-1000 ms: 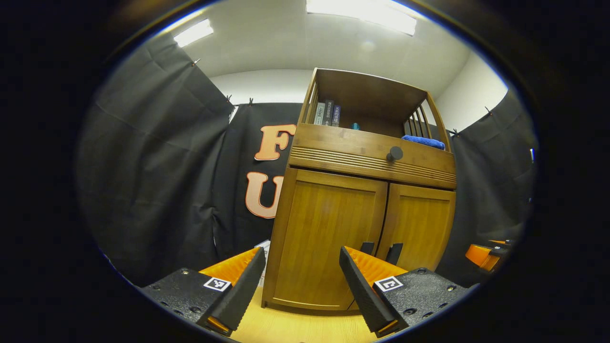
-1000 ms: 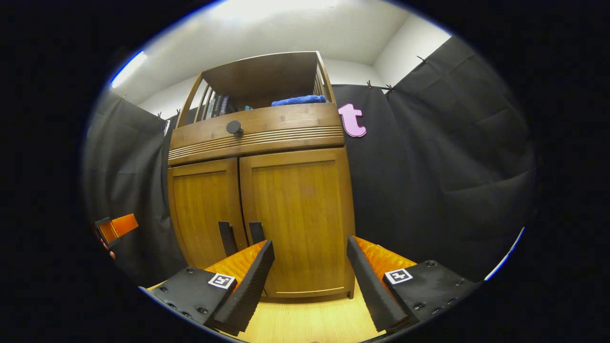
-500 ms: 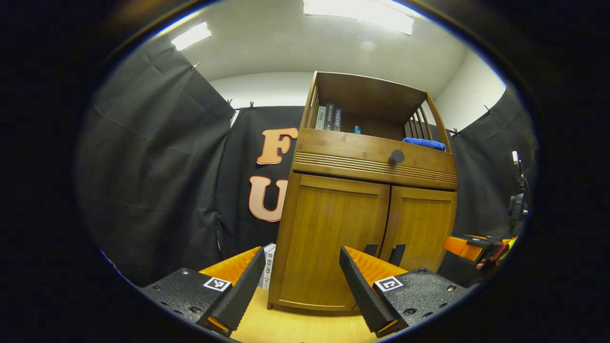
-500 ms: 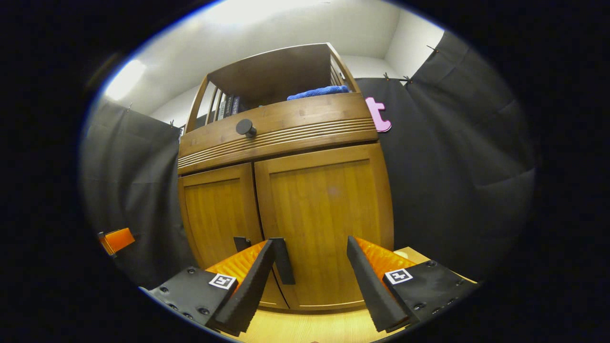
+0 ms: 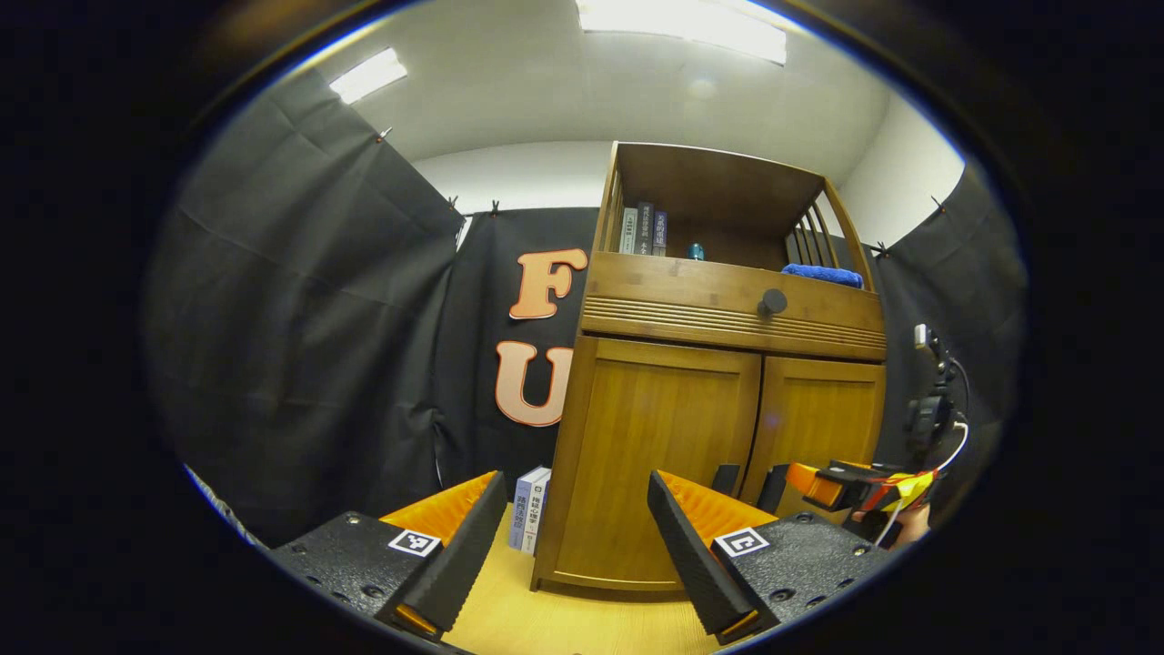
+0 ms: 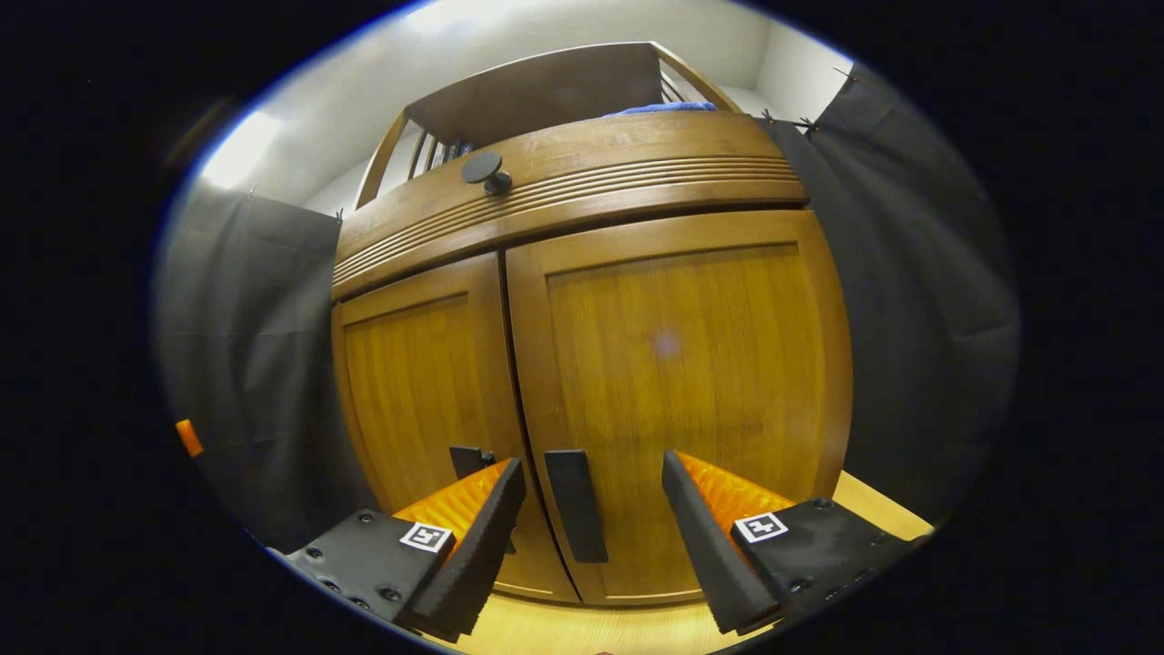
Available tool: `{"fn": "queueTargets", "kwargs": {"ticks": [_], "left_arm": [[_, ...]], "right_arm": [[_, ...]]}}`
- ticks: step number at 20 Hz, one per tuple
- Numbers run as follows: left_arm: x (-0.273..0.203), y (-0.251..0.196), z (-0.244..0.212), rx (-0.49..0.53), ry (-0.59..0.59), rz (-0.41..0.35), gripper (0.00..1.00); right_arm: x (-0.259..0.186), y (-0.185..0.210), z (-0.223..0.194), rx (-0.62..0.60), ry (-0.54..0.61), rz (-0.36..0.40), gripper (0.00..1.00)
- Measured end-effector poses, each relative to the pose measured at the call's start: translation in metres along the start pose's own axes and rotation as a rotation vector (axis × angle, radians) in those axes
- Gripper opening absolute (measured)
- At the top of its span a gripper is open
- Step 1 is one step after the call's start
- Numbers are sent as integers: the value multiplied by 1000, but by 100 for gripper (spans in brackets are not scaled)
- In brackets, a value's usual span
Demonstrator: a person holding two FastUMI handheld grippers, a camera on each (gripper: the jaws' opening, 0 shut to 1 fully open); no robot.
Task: Open the right door of the double-door shoe cabinet with the right hand, and open the left door with the left hand.
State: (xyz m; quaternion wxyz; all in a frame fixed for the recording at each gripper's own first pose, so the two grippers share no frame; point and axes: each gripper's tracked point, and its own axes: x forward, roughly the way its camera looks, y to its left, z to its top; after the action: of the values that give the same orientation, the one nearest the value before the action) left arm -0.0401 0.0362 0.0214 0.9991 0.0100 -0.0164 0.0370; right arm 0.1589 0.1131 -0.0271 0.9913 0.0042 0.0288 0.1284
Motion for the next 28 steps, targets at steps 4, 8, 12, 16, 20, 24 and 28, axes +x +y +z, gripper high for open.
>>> {"fn": "queueTargets", "kwargs": {"ticks": [4, 8, 12, 16, 20, 24, 28], "left_arm": [[-2, 12, -1, 27, 1, 22, 95], [0, 16, -2, 27, 5, 29, 92], [4, 15, -4, 32, 4, 26, 92], [10, 12, -2, 18, -6, 14, 92], [14, 12, -2, 33, -14, 8, 95], [16, 7, -5, 22, -6, -7, 92], [12, 2, 1, 25, -16, -27, 92]], "right_arm": [[23, -5, -26, 12, 54, -34, 98], [43, -12, -35, 27, 76, -55, 98], [52, -12, -38, -13, 70, -68, 99], [57, -15, -40, -39, 63, -89, 97], [58, -17, -43, -113, 51, -115, 94], [59, -15, -40, -122, 34, -102, 94], [61, -5, -44, -119, 56, -88, 87]]}}
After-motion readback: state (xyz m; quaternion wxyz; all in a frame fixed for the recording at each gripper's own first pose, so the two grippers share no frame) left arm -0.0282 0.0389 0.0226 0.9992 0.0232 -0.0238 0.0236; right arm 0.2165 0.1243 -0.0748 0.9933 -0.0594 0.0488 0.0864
